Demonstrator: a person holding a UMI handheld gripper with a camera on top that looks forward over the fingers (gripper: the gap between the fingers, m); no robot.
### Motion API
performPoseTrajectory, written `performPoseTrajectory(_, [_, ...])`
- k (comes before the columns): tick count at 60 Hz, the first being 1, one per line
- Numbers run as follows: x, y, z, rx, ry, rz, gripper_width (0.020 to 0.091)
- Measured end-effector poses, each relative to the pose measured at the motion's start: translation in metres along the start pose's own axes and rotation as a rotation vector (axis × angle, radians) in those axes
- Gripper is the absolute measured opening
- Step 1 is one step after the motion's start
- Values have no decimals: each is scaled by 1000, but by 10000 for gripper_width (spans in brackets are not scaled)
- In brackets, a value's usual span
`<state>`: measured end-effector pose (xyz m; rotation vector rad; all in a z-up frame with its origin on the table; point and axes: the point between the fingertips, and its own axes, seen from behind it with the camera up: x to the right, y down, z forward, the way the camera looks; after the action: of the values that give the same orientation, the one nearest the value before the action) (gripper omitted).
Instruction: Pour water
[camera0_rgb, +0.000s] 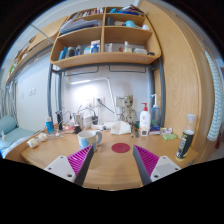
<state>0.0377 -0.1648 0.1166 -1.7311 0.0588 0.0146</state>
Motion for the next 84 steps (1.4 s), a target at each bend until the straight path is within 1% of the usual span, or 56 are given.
performPoseTrajectory(4, [12,11,-5,14,-17,5,821])
performPoseTrajectory(7, [34,26,-9,5,-3,14,822])
performPoseTrajectory(8, [25,8,0,8,2,12,823])
performPoseTrajectory(10, [64,37,-11,0,21,12,823])
performPoseTrajectory(11, [75,42,-13,-1,36,12,825])
performPoseTrajectory(19, [173,54,-25,9,184,18,828])
performPoseTrajectory(25, [230,54,-17,7,261,71,827])
performPoseTrajectory(28, [250,49,-10,21,281,98,830])
performPoseTrajectory(39, [288,33,30,51,277,89,829])
performPoseTrajectory(45, [295,21,50,73,275,47,801])
performPoseTrajectory(49, [299,14,60,92,280,19,747])
performPoseTrajectory(51, [300,11,64,97,284,7,704])
performPoseTrajectory(56, [300,10,72,101,284,-6,550])
performPoseTrajectory(58, [301,8,71,90,286,-6,436])
performPoseTrajectory(60, [302,7,71,95,293,0,434])
performPoseTrajectory(65, [301,7,71,95,294,-23,388])
performPoseTrajectory(74, [302,4,71,118,298,-30,257])
performPoseTrajectory(84, [299,4,72,113,290,-26,255])
